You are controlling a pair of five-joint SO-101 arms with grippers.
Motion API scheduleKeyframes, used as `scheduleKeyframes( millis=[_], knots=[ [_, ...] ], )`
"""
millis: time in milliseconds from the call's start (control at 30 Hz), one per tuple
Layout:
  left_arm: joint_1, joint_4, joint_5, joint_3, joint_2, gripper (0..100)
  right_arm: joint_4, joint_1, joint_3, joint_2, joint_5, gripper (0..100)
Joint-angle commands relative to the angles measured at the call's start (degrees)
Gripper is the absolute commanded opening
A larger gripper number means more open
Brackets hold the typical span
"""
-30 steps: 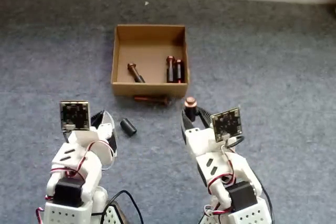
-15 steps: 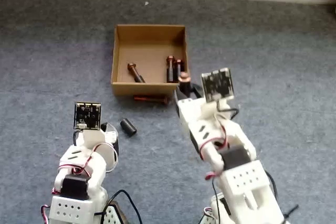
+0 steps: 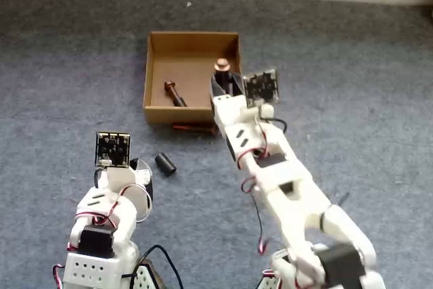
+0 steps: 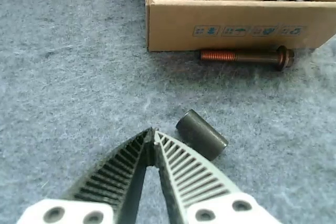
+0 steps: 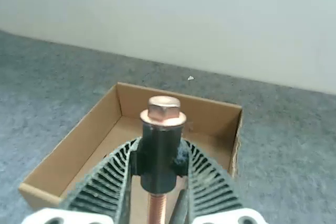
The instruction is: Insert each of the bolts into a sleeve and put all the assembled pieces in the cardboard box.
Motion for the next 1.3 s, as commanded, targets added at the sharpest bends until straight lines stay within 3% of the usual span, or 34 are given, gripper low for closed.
scheduleKeyframes(
  millis=[0,167,333,567,767,1000,1133,1267],
  knots=[
    [-0.8,0.1,-0.7,1.3,-0.5,1,-3.6,-0.3,-7.7,6.1,-0.5,0.6],
    [-0.8,0.1,-0.7,1.3,-0.5,1,-3.3,-0.3,-11.9,14.1,-0.5,2.6],
    [-3.6,-0.3,-0.7,1.3,-0.5,1,-3.2,-0.3,-11.8,17.5,-0.6,17.5],
    [-4.4,-0.3,-0.7,1.0,-0.6,1,-1.9,-0.4,-11.9,17.3,-0.6,17.6],
    [-5.0,-0.3,-0.6,0.7,-0.6,1,11.6,-0.6,-12.2,10.9,-0.7,17.6],
    [-12.4,-6.7,-0.4,1.1,-0.7,1,35.6,-2.5,-12.3,-5.3,-0.9,17.6],
    [-13.0,-6.7,-0.4,0.8,-0.7,1,47.3,-8.7,-12.3,-9.6,-0.9,17.6],
    [-13.0,-6.7,-0.4,0.8,-0.7,1,51.9,-16.5,-12.4,-7.2,-0.8,17.6]
  ],
)
